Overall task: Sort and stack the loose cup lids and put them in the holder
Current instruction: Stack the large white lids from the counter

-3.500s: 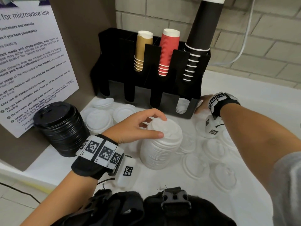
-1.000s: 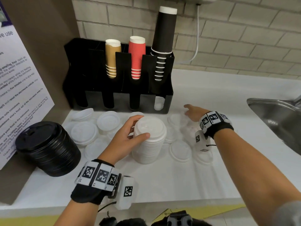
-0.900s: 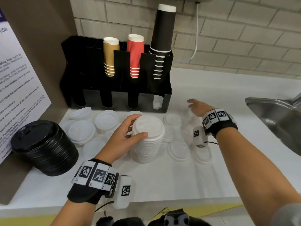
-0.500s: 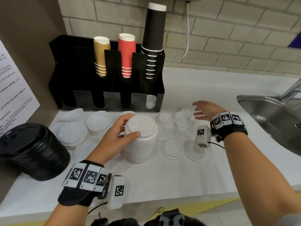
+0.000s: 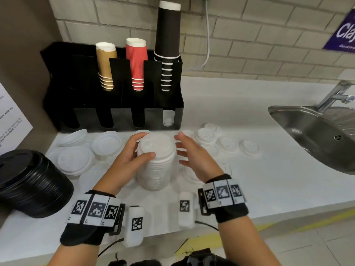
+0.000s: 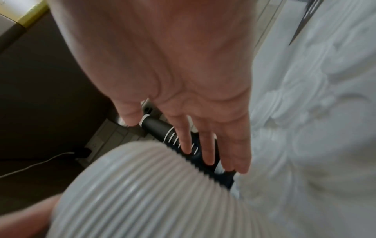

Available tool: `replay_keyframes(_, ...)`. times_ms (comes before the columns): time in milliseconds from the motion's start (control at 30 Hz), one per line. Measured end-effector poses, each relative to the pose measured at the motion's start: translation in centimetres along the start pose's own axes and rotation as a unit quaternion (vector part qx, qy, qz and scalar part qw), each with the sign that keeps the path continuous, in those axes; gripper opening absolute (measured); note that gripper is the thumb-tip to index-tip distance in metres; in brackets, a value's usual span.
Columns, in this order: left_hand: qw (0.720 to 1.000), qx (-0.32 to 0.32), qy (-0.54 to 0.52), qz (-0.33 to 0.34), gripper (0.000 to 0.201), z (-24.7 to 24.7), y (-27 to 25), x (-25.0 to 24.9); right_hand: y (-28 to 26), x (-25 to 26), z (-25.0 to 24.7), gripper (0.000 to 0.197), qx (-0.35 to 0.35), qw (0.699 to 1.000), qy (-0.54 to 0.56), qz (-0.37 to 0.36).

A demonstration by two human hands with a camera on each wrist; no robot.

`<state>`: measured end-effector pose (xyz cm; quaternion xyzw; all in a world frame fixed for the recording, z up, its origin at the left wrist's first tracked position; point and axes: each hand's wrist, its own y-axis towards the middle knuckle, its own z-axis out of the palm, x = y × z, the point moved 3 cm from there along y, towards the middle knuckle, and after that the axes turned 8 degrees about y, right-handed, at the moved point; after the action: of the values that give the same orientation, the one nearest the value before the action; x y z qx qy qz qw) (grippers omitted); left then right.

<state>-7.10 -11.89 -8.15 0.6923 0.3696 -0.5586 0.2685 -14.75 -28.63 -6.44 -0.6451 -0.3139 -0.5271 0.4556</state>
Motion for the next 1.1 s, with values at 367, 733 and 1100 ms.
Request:
replay_keyframes(367, 0.976, -0.006, -0.088, -0.202, 0.041, 1.5, -0.9, 0.5, -1.3, -2.5, 3.3, 0.071, 0.028, 0.991, 0.036, 0.125)
replay_keyframes(733, 0.968, 0.018, -0.139, -0.209, 0.040, 1.5, -1.0, 0.2, -0.9, -2.2, 4.3, 0.062, 0.012, 0.980, 0.105, 0.169)
replay_keyframes(1100, 0.998, -0.040, 0.026, -0.037, 0.118, -2.2, -1.0, -1.3, 1.2, 2.7, 4.3, 0.056, 0.073, 0.982, 0.119, 0.125)
